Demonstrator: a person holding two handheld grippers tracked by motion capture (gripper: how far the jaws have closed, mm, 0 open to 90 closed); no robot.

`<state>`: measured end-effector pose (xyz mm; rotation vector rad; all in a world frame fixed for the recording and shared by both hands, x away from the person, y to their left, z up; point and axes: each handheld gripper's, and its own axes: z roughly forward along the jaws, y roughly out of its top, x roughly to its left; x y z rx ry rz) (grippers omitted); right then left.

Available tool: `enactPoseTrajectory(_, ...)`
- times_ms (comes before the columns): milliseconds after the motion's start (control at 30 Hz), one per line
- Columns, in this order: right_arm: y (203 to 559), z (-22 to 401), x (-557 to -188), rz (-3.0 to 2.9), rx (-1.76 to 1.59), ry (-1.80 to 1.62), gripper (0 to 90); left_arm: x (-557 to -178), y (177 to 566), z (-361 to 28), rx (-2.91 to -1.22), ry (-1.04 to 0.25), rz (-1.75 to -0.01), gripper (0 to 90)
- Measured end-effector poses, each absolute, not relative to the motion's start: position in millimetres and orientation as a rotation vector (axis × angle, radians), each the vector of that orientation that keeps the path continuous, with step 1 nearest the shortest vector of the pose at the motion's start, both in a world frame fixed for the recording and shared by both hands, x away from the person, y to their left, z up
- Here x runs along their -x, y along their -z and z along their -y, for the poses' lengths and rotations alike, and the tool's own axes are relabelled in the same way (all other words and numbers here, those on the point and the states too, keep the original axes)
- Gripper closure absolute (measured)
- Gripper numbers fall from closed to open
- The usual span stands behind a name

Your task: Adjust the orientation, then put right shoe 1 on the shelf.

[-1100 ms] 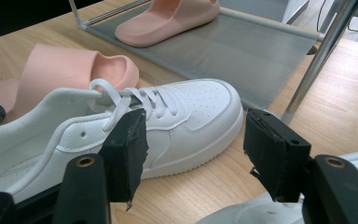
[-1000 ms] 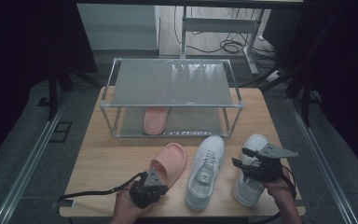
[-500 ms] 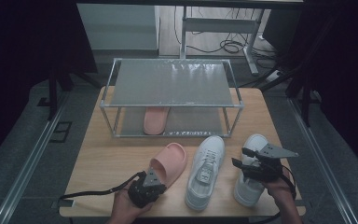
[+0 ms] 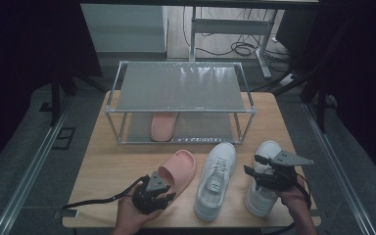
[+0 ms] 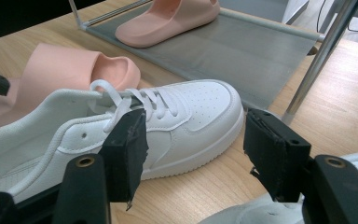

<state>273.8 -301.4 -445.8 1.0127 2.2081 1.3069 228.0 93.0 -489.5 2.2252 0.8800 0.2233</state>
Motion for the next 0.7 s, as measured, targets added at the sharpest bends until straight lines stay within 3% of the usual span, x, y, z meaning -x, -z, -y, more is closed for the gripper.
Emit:
enactPoseTrajectory(267,447.0,298.8,-274.3,-2.220,-1.006,-1.305,39.8,-242.3,496.3,-87.0,-2.208,-0.178,-0.923,61.6)
enactPoseTrajectory(700,448.6,298.6,-274.9,-2.223,-1.012,-1.305,39.8,-253.5,507.3,-78.4,-2.191,-0.164,-0.909,80.9)
